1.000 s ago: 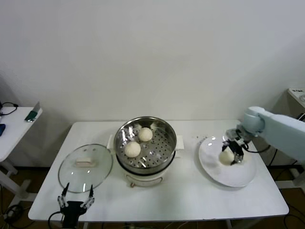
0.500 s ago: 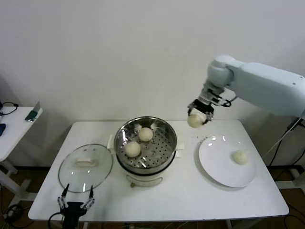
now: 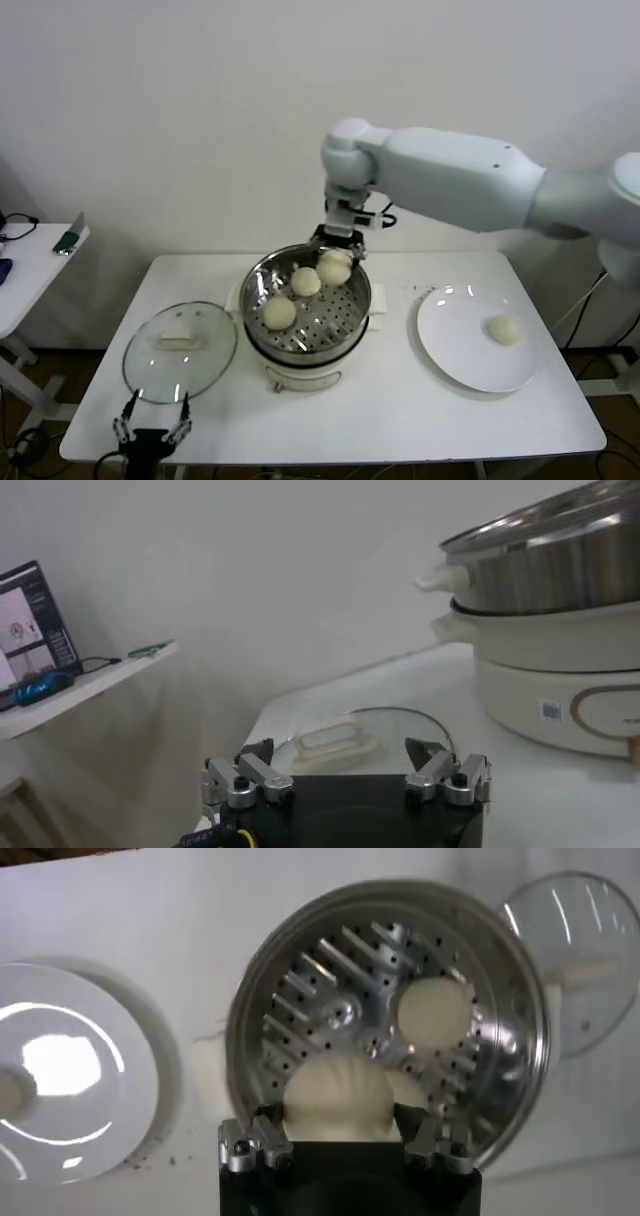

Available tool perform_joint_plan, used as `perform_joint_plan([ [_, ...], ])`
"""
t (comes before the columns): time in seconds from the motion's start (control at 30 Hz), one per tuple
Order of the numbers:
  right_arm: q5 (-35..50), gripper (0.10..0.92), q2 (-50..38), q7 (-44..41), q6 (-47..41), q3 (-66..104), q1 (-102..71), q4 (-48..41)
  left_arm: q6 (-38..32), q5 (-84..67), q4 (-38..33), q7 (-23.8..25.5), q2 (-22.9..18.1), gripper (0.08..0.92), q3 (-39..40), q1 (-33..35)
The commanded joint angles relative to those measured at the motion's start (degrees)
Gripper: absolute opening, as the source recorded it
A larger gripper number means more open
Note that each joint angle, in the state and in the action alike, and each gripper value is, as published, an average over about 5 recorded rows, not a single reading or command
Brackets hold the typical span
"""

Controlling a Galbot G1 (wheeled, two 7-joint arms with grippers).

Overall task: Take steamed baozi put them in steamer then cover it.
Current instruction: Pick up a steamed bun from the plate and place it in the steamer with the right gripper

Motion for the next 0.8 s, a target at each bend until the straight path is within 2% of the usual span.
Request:
perform_joint_plan([
  [0.03,-1.1,0.732,7.3,-0.7,1.4,-0.9,-7.1,0.0,-0.3,-0.8,0.4,-0.1,0.1,0.823,-0.2,0.2],
  [0.8,-1.7,0.744,5.7,-1.6,1.4,-3.9,-7.9,1.0,-0.2,-1.5,0.9,-0.1,0.5,0.823,-0.8,-0.6],
])
